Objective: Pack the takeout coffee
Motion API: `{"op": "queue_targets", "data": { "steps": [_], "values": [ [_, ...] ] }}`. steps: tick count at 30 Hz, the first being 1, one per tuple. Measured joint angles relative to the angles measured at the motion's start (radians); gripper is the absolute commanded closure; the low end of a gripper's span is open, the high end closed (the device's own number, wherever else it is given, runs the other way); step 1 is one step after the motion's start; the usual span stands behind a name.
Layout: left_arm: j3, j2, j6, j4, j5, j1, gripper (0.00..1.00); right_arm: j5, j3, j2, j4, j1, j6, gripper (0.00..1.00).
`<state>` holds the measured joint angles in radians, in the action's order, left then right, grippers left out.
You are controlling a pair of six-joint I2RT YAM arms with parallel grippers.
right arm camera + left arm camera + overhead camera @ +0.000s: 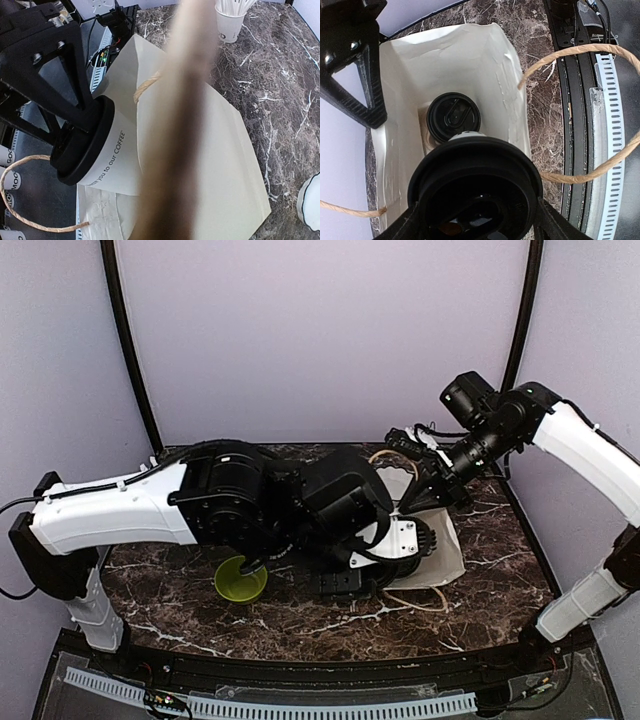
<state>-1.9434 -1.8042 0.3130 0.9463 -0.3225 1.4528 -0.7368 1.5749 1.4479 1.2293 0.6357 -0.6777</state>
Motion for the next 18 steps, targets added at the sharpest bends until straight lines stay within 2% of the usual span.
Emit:
{"op": "queue_targets", "data": {
  "steps": [2, 3, 5, 7, 9, 12, 18],
  "values": [
    [0.000, -0.008, -0.007, 0.007, -0.038, 0.018, 0.47, 0.000, -0.016, -0.005, -0.022, 0.002, 0.034, 0.99],
    [-0.001, -0.010, -0.010, 0.014, -0.055, 0.025, 0.47, 0.000, -0.024, -0.009, -0.032, 0.002, 0.051, 0.95],
    [-0.007, -0.016, -0.016, 0.034, -0.087, 0.039, 0.47, -0.002, -0.028, -0.011, -0.035, 0.002, 0.069, 0.83],
    [-0.023, -0.029, -0.025, 0.057, -0.117, 0.050, 0.47, -0.008, -0.026, -0.012, -0.031, 0.002, 0.068, 0.66],
    [-0.037, -0.043, -0.035, 0.077, -0.138, 0.055, 0.47, -0.011, -0.018, -0.012, -0.017, 0.003, 0.055, 0.58],
    [-0.040, -0.056, -0.045, 0.106, -0.163, 0.056, 0.47, -0.014, 0.007, -0.012, 0.012, 0.005, 0.019, 0.48],
    [-0.043, -0.061, -0.062, 0.134, -0.197, 0.056, 0.47, 0.002, 0.128, 0.002, 0.116, 0.005, -0.083, 0.37]
  ]
}}
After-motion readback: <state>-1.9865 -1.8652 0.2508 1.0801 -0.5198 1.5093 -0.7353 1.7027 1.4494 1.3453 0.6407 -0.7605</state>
